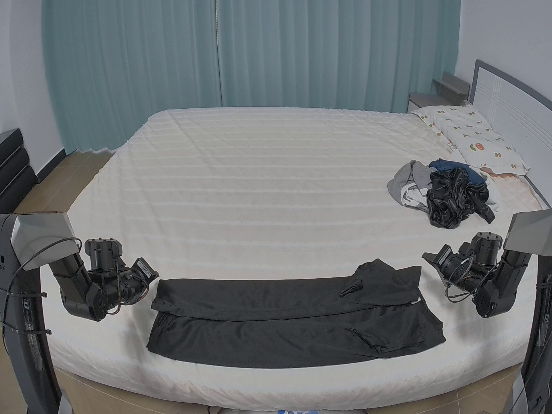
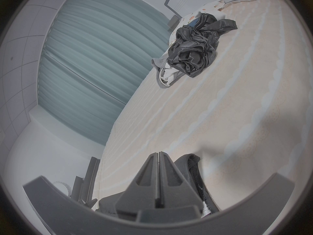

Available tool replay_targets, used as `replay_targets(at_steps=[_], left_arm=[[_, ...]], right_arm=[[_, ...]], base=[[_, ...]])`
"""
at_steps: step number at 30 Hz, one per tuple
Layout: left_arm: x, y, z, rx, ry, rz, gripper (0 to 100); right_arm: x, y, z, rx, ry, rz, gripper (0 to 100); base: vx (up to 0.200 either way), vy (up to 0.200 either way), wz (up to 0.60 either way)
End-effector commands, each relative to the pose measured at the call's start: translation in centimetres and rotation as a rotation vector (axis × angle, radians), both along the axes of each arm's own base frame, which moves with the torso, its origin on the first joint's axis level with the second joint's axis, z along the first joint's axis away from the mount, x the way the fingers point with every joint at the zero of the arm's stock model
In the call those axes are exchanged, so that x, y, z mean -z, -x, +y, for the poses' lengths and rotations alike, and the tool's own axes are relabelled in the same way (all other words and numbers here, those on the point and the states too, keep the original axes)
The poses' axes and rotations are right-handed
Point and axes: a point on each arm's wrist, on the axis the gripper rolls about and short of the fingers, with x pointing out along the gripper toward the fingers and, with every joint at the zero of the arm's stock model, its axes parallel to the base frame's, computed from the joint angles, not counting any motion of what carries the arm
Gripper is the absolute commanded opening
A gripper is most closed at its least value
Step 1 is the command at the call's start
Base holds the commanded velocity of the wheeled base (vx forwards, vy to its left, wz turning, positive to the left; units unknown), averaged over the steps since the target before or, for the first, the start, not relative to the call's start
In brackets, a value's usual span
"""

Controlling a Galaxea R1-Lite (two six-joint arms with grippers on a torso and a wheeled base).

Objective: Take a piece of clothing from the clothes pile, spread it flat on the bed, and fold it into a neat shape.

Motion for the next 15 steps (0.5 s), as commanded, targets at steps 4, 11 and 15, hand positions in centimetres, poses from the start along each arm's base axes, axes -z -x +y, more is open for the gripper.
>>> replay_targets(at_steps=[4, 11, 15], left_arm=[[-2.22, 1.51, -0.54, -0.006, 0.054, -0.045, 100], [-2.28, 1.47, -0.64, -0.004, 0.054, -0.057, 100], [-2.39, 1.47, -0.64, -0.004, 0.054, -0.060, 100]], right_arm=[[1.69, 2.95, 5.88, -0.204, 0.038, 0.093, 100], [1.78, 2.91, 5.73, -0.198, 0.039, 0.095, 100], [1.73, 2.90, 5.73, -0.198, 0.039, 0.093, 100]], base=[[0.000, 0.000, 0.00], [0.000, 0.000, 0.00], [0.000, 0.000, 0.00]])
